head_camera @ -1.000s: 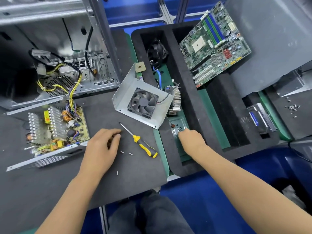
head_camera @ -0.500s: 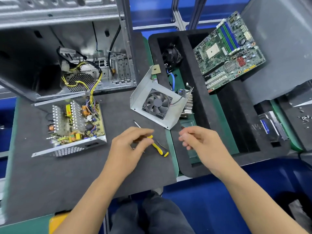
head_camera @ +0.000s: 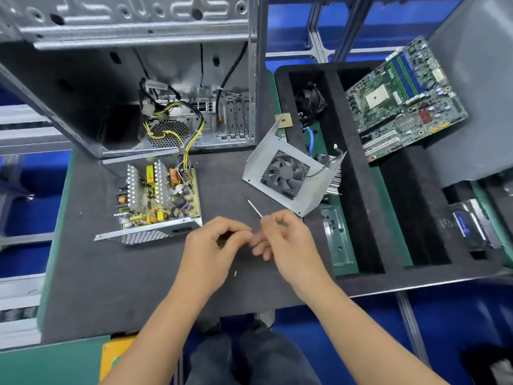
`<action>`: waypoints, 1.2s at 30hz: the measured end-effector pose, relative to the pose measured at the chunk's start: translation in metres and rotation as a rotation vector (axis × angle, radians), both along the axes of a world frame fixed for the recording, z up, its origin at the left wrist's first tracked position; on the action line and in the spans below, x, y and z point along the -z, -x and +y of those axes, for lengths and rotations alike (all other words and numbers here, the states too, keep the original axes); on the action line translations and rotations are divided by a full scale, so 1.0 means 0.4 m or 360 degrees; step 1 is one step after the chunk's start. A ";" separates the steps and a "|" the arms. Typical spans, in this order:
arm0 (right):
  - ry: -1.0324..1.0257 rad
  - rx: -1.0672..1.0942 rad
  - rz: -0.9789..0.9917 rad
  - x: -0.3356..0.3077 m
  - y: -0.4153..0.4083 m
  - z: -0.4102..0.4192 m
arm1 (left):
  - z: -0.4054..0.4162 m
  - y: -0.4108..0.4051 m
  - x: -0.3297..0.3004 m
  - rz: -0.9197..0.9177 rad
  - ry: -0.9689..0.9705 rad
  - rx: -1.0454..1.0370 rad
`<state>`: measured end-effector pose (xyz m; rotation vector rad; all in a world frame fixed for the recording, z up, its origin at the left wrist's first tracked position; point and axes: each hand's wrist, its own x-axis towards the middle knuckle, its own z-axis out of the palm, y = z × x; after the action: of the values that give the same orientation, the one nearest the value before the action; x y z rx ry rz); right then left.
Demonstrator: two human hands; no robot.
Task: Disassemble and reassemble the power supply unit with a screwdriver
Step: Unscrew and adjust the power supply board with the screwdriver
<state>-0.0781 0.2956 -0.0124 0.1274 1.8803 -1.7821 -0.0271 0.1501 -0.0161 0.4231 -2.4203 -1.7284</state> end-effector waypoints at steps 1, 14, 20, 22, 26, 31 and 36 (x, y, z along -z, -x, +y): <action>-0.0292 -0.0039 0.0172 0.010 0.006 0.010 | -0.002 -0.004 0.002 -0.0031 -0.0134 -0.0068; -0.1164 -0.0105 0.1121 0.034 0.007 0.074 | -0.149 0.010 -0.083 0.0172 -0.1239 -0.0575; -0.0434 -0.0264 0.1239 -0.090 0.028 -0.025 | -0.222 0.006 -0.105 0.0307 -0.1368 -0.0667; -0.0360 -0.0268 0.1270 -0.110 0.028 -0.053 | -0.239 0.004 -0.103 0.0376 -0.1340 -0.0664; -0.0350 -0.0303 0.1310 -0.123 0.034 -0.093 | -0.266 -0.003 -0.097 0.0405 -0.1274 -0.0635; -0.0417 -0.0349 0.1277 -0.118 0.035 -0.120 | -0.294 -0.012 -0.094 0.0408 -0.1225 -0.0571; -0.0460 -0.0454 0.1322 -0.139 0.048 -0.130 | -0.335 -0.023 -0.090 0.0343 -0.0966 -0.0529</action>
<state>-0.0973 0.2437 0.0432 -0.8572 2.5377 -1.4539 -0.0180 0.0162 0.0200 0.6199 -1.5400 -2.1767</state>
